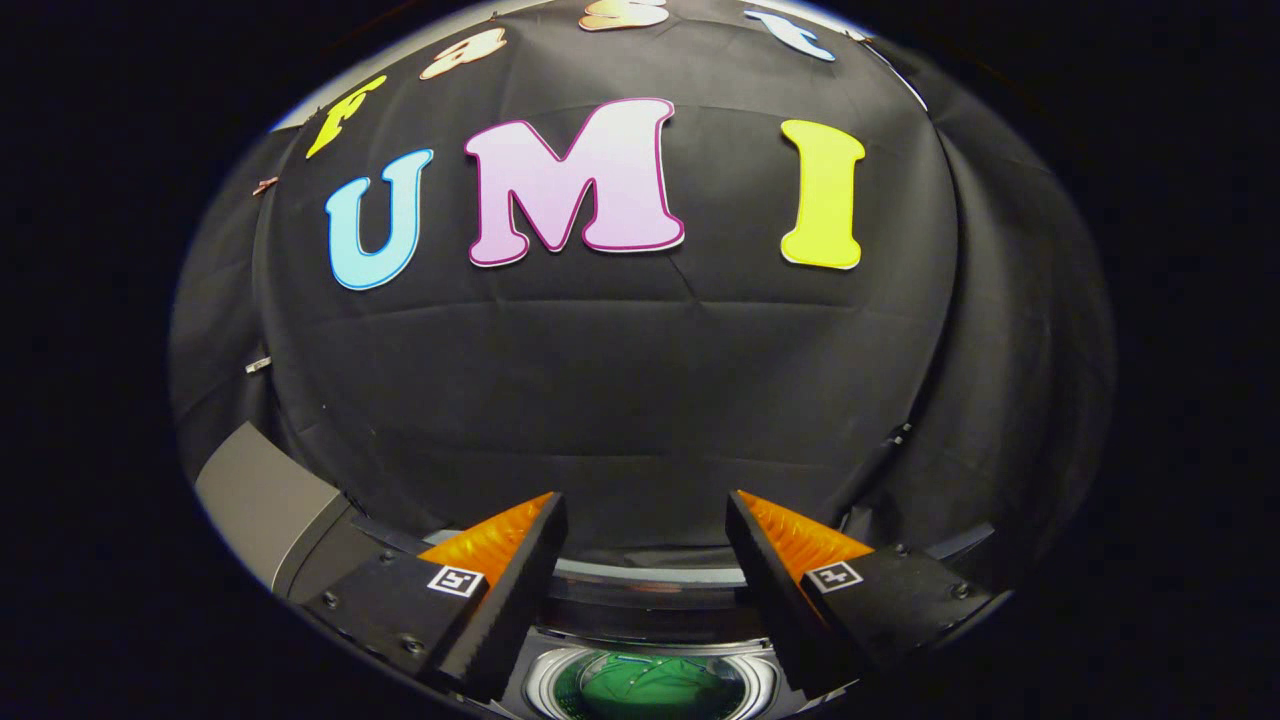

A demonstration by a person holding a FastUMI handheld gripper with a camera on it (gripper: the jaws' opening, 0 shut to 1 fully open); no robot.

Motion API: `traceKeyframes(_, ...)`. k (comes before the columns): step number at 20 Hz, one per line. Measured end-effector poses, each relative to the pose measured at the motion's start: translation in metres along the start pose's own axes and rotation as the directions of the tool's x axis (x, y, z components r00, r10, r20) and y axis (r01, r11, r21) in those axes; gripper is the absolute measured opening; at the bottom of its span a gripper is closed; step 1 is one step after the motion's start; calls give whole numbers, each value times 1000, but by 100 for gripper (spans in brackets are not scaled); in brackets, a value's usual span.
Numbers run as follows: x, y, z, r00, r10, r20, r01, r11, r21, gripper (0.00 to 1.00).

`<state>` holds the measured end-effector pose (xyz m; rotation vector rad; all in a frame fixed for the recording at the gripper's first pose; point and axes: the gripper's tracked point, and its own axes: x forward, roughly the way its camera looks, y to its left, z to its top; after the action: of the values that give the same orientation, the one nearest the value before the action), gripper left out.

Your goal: Put the clothes into the washing machine and then close the washing machine lid.

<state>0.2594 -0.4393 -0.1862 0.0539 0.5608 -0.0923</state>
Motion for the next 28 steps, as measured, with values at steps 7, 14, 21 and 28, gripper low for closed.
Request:
traceKeyframes(7, -3, 1, 2, 1000, -7, 2, 7, 1000, -18, 100)
traceKeyframes(14, -8, 5, 0, 1000, -21, -16, 20, 999, -49, 100)
traceKeyframes(21, -72, 24, -64, 997, -19, -73, 11, 995, -103, 99)
traceKeyframes(28, -162, 83, -22, 984, 37, 177, -25, 997, -69, 98)
